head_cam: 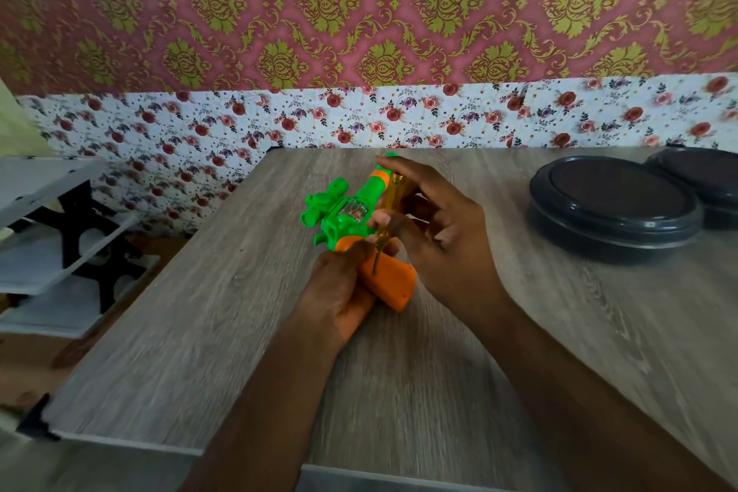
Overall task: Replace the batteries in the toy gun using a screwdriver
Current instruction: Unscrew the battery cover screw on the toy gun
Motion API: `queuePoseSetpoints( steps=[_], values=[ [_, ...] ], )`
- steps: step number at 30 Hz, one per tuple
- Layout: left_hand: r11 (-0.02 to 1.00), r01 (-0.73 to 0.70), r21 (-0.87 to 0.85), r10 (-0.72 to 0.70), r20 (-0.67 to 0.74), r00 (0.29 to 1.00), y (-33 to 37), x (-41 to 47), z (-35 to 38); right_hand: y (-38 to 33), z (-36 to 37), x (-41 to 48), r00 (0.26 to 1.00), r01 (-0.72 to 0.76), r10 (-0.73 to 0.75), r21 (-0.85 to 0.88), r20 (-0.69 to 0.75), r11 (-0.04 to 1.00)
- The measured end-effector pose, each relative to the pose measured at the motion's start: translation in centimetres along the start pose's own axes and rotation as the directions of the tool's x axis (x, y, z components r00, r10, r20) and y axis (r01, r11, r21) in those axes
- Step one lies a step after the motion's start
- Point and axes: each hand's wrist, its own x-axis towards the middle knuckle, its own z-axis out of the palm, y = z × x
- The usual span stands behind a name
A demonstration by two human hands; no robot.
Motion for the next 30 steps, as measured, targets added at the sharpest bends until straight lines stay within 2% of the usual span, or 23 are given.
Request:
queuePoseSetpoints(
  steps=[21,30],
  values=[
    [1.0,0.006,0.014,-0.006,0.028,1.0,0.17,-0.44,0.26,0.0,-0.17,-0.08,0.999,0.045,-0.044,-0.054,0.02,0.998],
    [0.999,-0.023,0.029,0.021,0.042,0.999,0.13,-0.38,0.28,0.21,-0.19,0.21,0.999,0.035,-0.035,0.006,0.013,0.999]
  ],
)
